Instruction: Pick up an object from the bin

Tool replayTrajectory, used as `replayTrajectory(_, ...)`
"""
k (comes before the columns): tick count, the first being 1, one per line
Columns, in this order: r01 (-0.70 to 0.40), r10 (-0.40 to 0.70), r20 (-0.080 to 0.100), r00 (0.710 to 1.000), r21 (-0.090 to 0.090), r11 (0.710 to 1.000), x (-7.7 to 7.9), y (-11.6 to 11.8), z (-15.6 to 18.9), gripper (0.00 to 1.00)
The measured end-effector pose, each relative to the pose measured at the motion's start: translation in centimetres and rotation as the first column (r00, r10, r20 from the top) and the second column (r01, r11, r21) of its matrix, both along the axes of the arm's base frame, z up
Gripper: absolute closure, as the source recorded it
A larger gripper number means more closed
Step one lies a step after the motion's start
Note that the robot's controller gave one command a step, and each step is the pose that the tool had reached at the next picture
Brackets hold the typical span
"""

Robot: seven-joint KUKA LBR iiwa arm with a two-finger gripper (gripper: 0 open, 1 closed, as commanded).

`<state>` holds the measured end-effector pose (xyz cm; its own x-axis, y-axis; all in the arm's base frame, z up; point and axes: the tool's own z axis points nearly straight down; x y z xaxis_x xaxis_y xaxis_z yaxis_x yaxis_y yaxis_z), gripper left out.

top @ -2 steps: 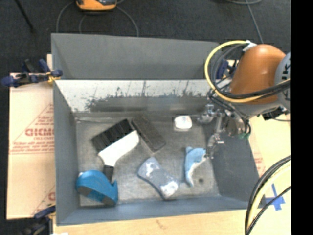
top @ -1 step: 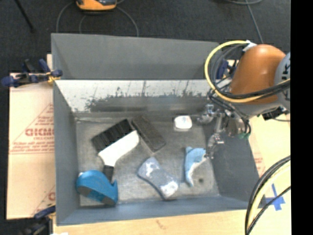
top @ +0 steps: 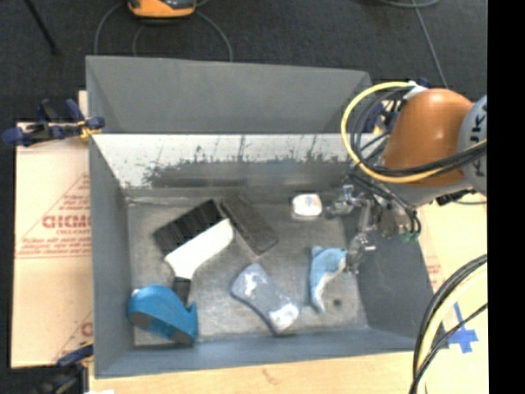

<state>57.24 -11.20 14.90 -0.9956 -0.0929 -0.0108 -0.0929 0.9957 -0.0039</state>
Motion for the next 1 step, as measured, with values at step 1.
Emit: replayTrajectory(1, -0.266, 0.266, -0.013, 0.964, 0.003, 0.964, -3.47, -1.19, -1.8, 0.0)
